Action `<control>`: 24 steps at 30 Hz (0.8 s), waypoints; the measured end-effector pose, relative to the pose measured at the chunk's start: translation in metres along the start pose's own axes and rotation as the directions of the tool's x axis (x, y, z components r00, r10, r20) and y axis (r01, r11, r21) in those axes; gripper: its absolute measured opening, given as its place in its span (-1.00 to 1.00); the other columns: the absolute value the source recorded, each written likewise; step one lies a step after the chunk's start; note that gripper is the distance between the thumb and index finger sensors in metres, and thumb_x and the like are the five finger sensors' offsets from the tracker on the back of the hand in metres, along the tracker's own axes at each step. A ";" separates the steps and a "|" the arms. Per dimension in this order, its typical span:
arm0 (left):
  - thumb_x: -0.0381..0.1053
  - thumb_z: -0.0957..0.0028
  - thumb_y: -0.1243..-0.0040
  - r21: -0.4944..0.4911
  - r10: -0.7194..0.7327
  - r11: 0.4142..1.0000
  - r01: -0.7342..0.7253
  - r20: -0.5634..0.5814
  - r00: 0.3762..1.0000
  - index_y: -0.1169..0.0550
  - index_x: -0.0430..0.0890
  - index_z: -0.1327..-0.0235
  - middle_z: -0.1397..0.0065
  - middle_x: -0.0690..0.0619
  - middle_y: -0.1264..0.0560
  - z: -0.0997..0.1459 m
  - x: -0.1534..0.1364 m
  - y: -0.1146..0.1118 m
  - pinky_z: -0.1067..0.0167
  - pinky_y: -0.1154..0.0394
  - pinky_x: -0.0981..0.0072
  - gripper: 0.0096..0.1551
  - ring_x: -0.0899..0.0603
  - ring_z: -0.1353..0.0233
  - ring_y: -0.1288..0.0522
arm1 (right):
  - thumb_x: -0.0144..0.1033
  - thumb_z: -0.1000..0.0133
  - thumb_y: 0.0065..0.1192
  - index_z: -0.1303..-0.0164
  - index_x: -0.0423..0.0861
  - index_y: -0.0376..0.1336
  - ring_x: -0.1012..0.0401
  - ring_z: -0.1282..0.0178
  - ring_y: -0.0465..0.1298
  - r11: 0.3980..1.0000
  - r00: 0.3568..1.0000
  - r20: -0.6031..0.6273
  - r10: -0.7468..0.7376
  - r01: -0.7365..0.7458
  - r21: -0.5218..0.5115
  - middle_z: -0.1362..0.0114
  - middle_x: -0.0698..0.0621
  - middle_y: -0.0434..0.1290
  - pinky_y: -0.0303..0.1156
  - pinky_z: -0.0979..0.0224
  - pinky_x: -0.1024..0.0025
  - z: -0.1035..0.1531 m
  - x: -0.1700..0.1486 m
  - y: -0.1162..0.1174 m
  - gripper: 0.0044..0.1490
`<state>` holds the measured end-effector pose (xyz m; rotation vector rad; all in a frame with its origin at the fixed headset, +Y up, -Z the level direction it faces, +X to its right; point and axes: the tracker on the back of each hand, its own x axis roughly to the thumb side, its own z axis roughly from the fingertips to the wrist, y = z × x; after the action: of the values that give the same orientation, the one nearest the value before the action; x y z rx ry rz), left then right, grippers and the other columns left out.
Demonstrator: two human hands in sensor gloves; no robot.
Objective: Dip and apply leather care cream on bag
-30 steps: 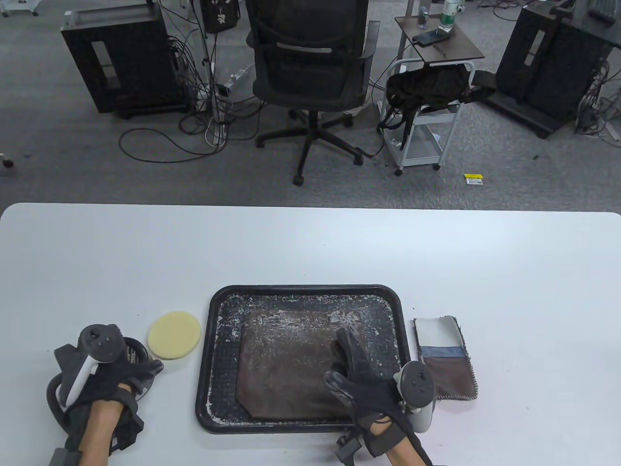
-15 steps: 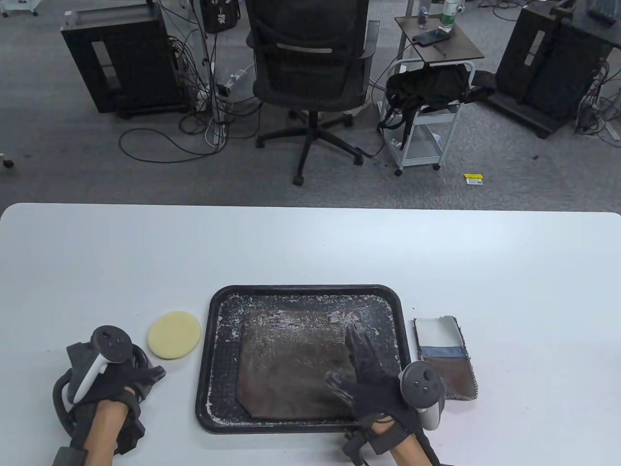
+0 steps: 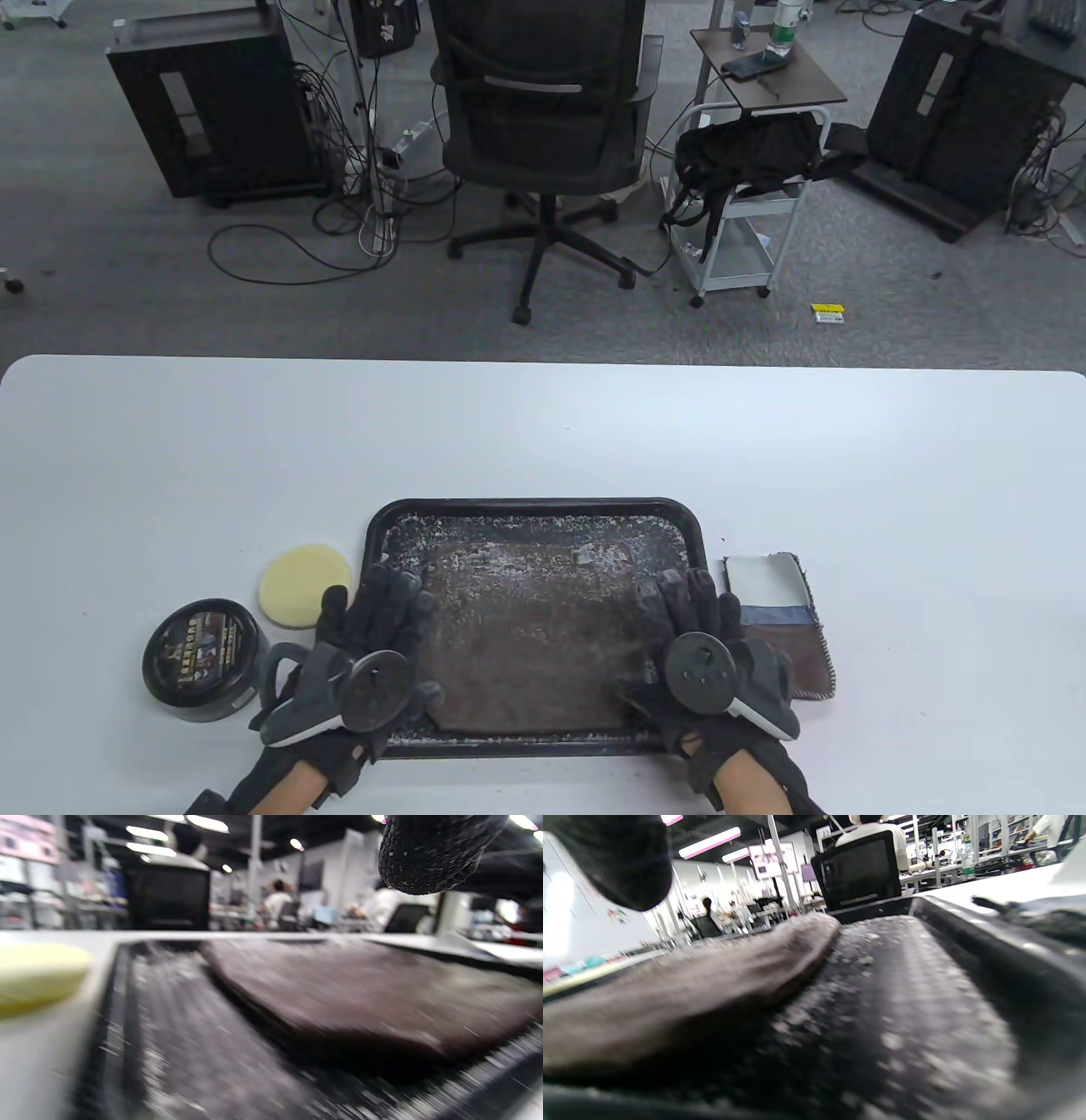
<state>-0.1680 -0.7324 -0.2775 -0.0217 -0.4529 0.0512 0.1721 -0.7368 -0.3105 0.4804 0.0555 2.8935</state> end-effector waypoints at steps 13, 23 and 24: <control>0.40 0.14 -0.17 -0.108 -0.029 0.993 0.042 0.122 0.992 0.19 0.20 -0.45 -0.64 0.16 0.31 -0.016 0.019 -0.019 -0.49 0.30 -0.43 0.12 -0.16 -0.68 0.39 | 0.21 0.02 0.34 -0.67 -0.04 -0.29 -0.16 -0.65 -0.41 0.995 0.996 0.017 0.085 -0.086 0.051 -0.71 -0.10 -0.32 -0.47 -0.46 -0.30 -0.001 0.004 0.004 0.30; 0.38 0.13 -0.16 -0.130 0.082 0.989 -0.075 0.052 0.995 0.18 0.19 -0.45 -0.64 0.15 0.29 -0.016 -0.007 -0.026 -0.48 0.30 -0.43 0.10 -0.17 -0.68 0.38 | 0.22 0.02 0.34 -0.67 -0.04 -0.28 -0.17 -0.66 -0.38 0.998 0.999 0.041 0.033 -0.035 0.046 -0.72 -0.11 -0.30 -0.45 -0.46 -0.31 0.000 0.007 0.001 0.29; 0.38 0.13 -0.16 -0.128 0.091 0.988 -0.085 0.043 0.995 0.18 0.19 -0.45 -0.64 0.15 0.29 -0.016 -0.010 -0.026 -0.48 0.30 -0.44 0.09 -0.17 -0.68 0.38 | 0.22 0.02 0.34 -0.67 -0.04 -0.28 -0.18 -0.66 -0.38 0.998 0.999 0.043 0.031 -0.033 0.045 -0.72 -0.11 -0.30 -0.45 -0.46 -0.31 0.000 0.007 0.001 0.29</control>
<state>-0.1684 -0.7593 -0.2955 -0.1651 -0.5031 0.1099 0.1653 -0.7368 -0.3086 0.5547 0.1093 2.9173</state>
